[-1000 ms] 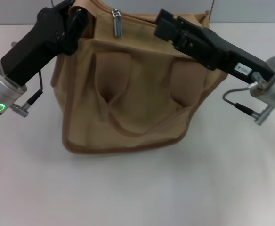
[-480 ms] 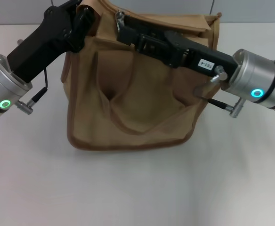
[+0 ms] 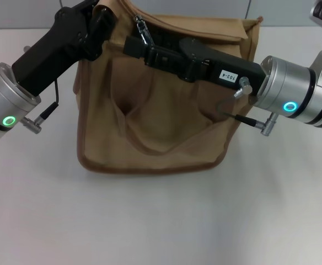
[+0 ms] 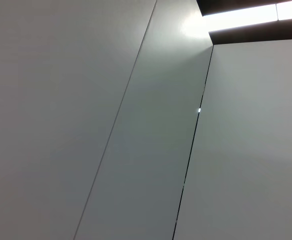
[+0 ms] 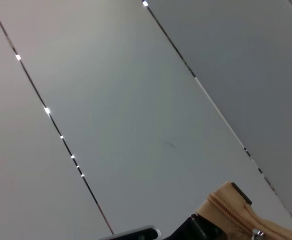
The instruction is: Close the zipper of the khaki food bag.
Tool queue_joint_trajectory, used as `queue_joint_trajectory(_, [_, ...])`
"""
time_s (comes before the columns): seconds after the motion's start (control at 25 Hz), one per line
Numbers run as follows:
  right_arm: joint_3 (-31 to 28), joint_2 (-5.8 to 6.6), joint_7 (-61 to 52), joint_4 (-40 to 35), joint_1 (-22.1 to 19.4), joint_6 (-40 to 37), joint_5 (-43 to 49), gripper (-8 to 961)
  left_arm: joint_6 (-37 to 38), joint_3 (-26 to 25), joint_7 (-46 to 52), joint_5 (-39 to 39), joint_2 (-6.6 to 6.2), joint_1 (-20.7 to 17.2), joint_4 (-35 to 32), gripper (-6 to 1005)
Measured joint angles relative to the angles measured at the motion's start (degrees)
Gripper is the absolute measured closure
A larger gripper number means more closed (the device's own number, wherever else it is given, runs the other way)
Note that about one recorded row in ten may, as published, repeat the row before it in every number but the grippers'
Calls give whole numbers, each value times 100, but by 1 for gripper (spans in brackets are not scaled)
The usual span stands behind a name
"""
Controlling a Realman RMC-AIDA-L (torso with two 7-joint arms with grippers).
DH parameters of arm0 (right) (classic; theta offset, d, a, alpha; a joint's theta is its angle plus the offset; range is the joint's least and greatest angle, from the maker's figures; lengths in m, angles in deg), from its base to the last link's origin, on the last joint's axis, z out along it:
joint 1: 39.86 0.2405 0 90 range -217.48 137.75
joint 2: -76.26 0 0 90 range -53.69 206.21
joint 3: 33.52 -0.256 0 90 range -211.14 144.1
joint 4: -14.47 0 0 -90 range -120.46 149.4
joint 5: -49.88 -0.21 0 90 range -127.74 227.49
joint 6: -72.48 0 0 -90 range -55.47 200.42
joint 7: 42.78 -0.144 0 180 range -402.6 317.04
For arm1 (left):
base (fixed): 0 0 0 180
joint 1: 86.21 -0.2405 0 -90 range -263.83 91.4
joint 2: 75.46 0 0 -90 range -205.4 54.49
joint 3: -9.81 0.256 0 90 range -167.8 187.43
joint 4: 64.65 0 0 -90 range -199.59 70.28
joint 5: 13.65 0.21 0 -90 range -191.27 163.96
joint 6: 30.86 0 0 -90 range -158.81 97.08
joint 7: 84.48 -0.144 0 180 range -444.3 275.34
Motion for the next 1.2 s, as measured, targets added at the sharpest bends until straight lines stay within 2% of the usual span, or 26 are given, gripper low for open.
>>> queue_joint_trajectory(0.2, [-28,0,5,3,-51,-12,-1,223,0,-1,-16,-15,0,-4,25,969])
queue_joint_trajectory(0.44, [-49,0,11,22,-109,61,-83,272,-22,-1,-41,-29,0,-18,47,968])
queue_joint_trajectory(0.64, [-53,0,9,30,-89,79,-112,462,-22,0,-42,-30,0,-22,55,968])
queue_joint_trajectory(1.2, [-46,1,-4,-8,-125,97,-161,832,-21,-20,-46,-30,0,-52,59,967])
